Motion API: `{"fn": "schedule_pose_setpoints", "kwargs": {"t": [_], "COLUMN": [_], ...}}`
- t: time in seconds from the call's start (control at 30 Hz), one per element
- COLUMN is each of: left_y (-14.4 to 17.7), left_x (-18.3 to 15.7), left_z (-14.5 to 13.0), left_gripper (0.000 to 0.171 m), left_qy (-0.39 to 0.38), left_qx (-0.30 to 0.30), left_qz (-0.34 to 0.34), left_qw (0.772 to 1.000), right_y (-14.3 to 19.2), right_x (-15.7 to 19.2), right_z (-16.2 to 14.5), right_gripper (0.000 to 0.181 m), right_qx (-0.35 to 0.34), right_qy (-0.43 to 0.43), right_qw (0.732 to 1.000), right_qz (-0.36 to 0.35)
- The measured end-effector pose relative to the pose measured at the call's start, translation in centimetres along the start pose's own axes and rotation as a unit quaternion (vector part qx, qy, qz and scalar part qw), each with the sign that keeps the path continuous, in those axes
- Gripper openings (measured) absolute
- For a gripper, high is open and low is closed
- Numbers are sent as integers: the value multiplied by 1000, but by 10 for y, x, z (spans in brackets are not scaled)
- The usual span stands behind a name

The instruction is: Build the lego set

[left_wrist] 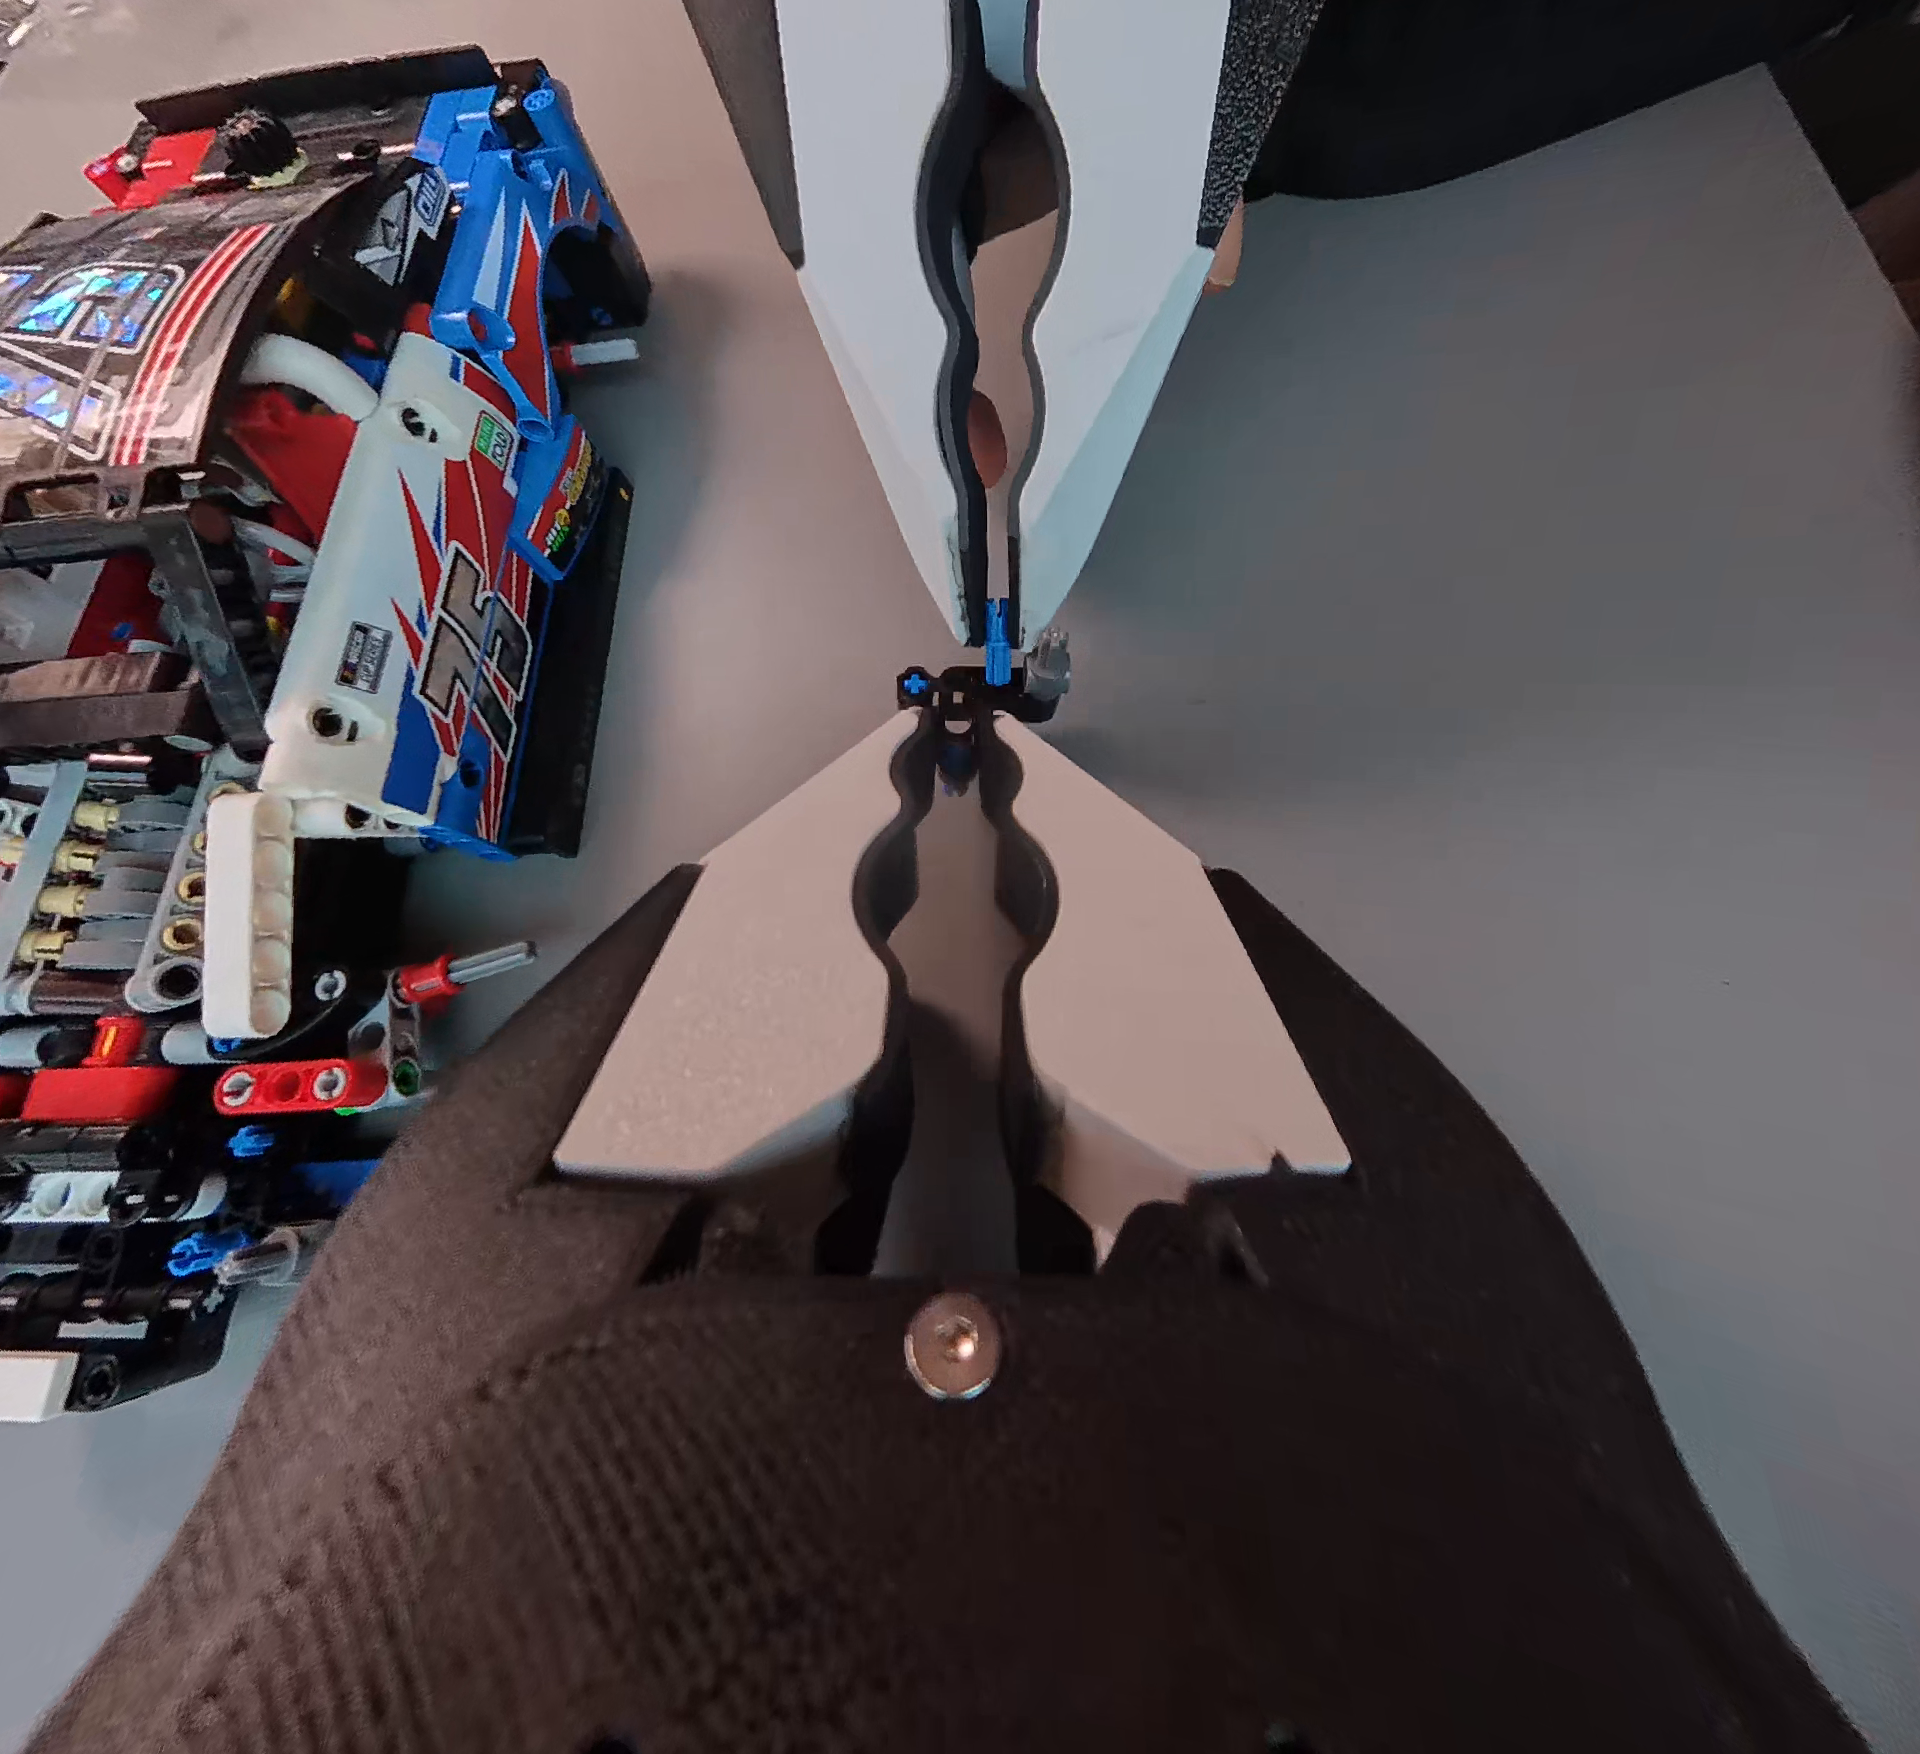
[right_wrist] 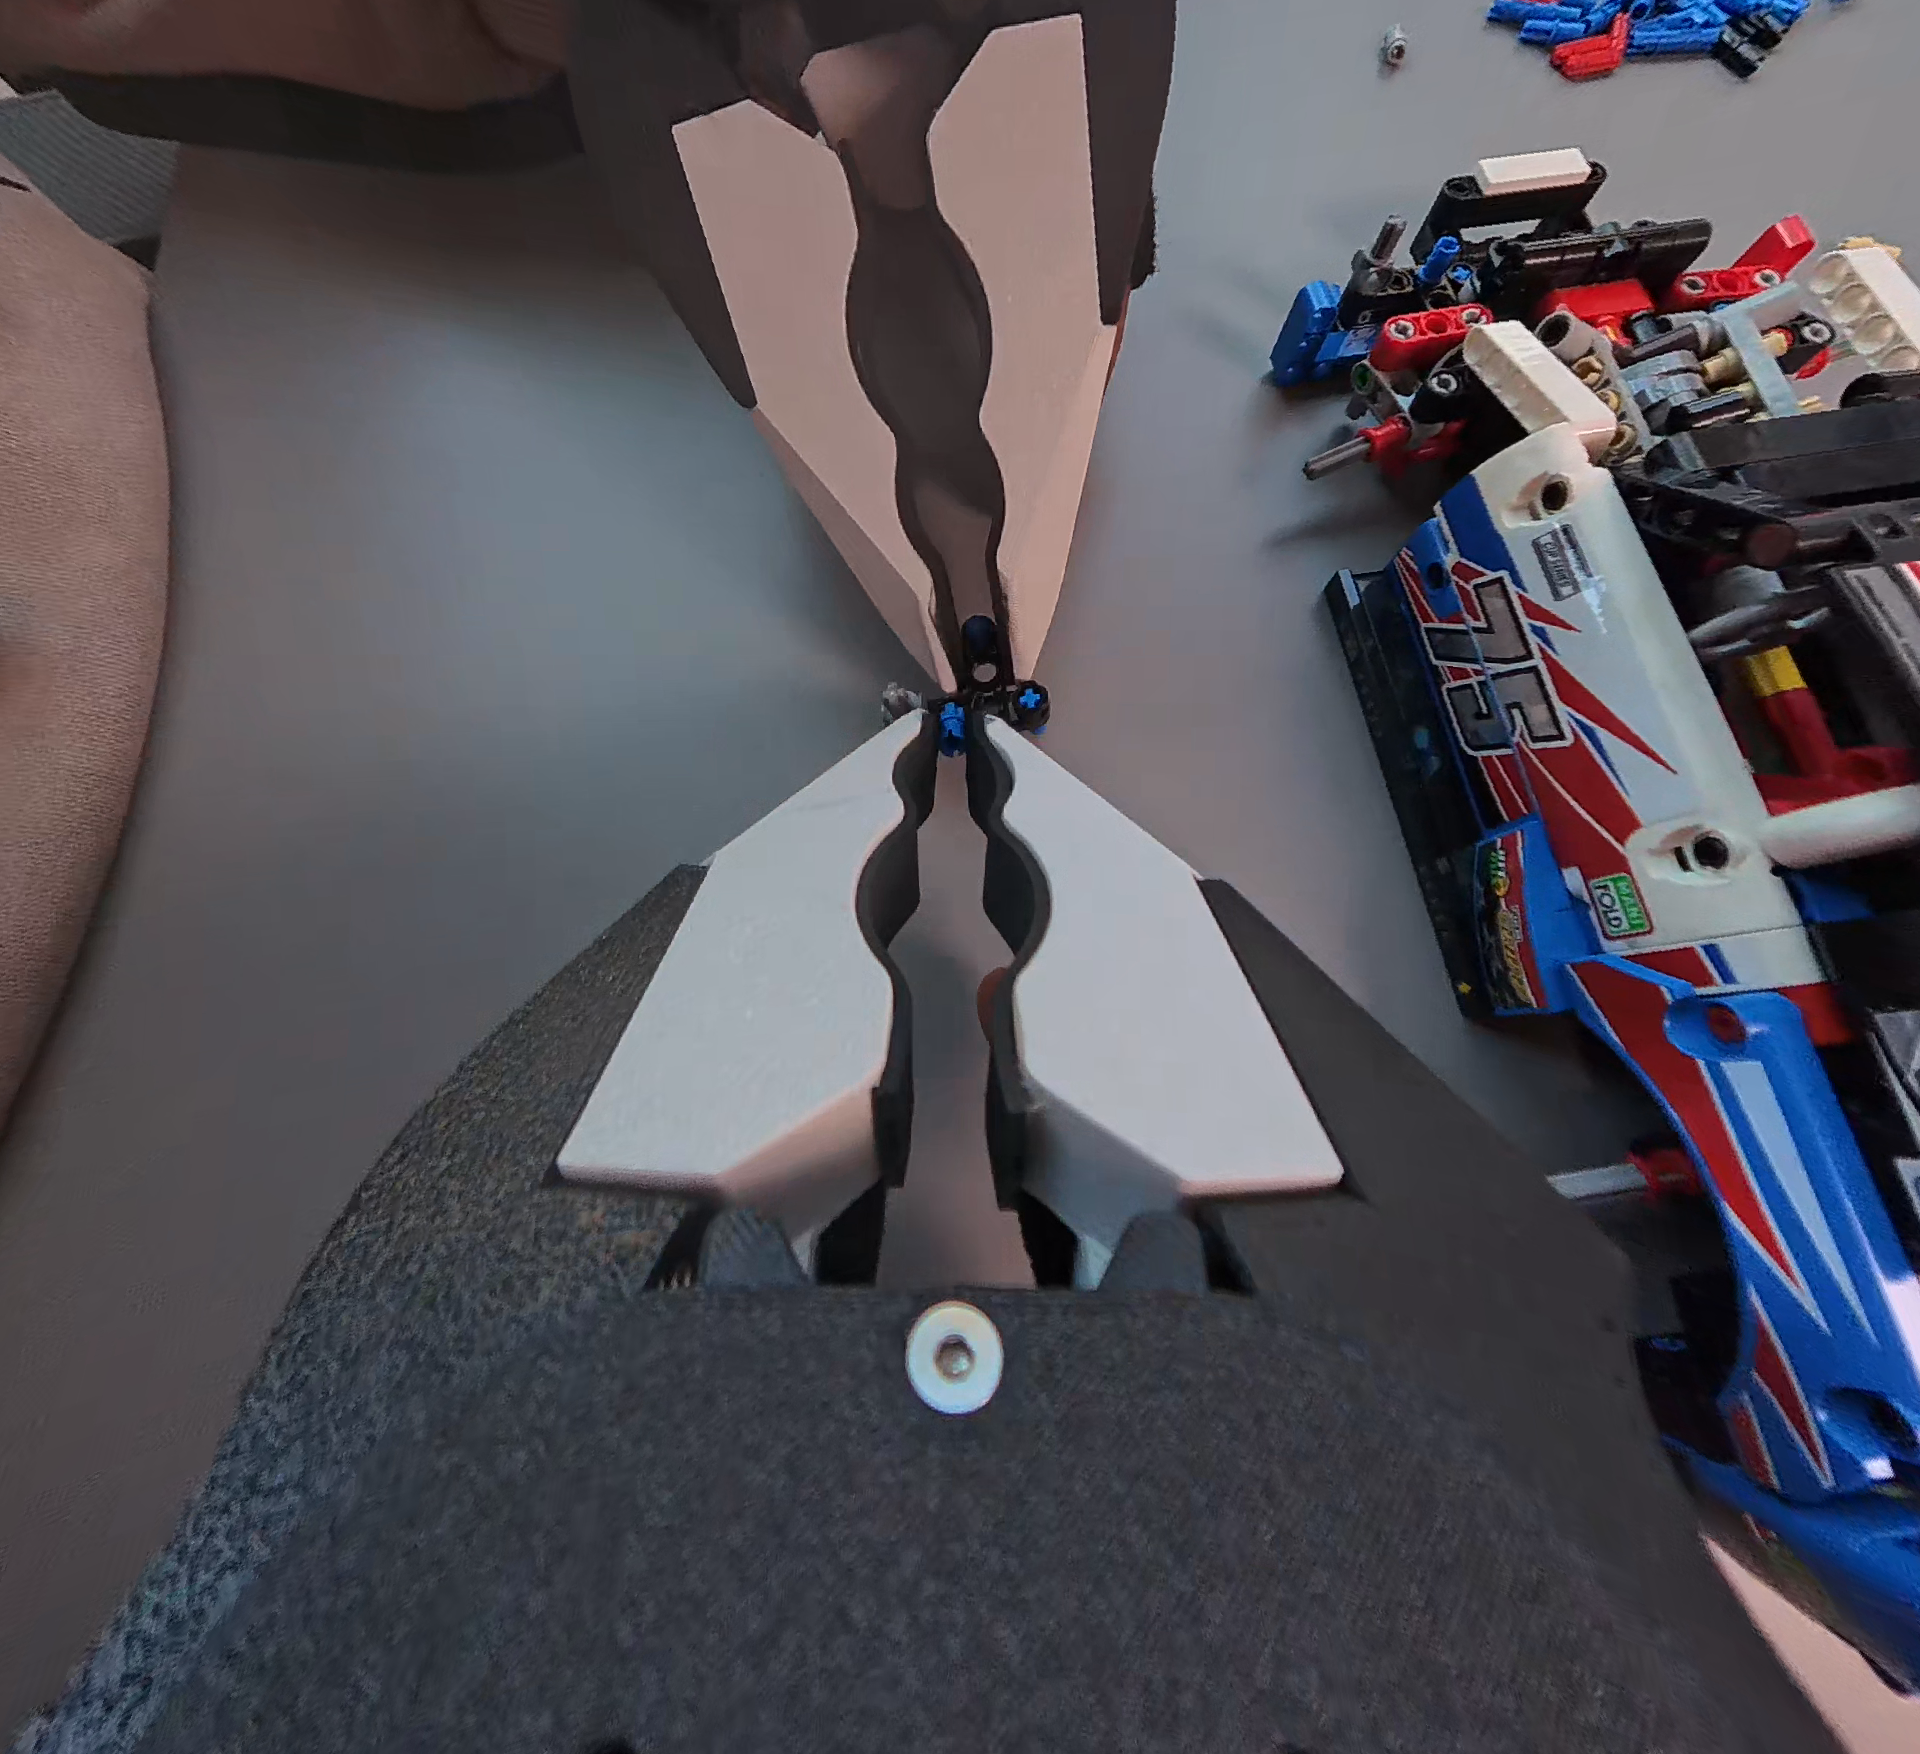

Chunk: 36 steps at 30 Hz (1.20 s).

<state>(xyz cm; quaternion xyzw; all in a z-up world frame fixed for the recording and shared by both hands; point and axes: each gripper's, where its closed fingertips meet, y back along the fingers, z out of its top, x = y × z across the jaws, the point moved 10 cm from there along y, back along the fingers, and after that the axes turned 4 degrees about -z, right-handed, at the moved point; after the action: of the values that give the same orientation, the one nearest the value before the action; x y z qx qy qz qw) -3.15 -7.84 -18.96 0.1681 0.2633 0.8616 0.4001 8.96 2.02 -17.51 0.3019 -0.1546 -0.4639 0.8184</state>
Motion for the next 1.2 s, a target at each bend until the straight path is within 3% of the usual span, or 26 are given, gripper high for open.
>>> {"fn": "schedule_pose_setpoints", "kwargs": {"t": [0.63,0.83,1.2], "left_y": [-12,-5,-12], "left_x": [-1,-1,-14], "left_z": [7,8,16], "left_gripper": [5,13,13], "left_qy": [-8,1,67], "left_qx": [9,26,111], "left_qz": [-1,2,5], "left_qw": [1000,1000,992], "right_y": [1,7,12], "right_x": [-4,-6,-9], "right_z": [-10,-14,-19], "right_gripper": [3,3,3], "right_qx": [15,14,15], "right_qy": [-16,-16,-26], "right_qw": [1000,1000,999], "right_qz": [13,11,15]}}
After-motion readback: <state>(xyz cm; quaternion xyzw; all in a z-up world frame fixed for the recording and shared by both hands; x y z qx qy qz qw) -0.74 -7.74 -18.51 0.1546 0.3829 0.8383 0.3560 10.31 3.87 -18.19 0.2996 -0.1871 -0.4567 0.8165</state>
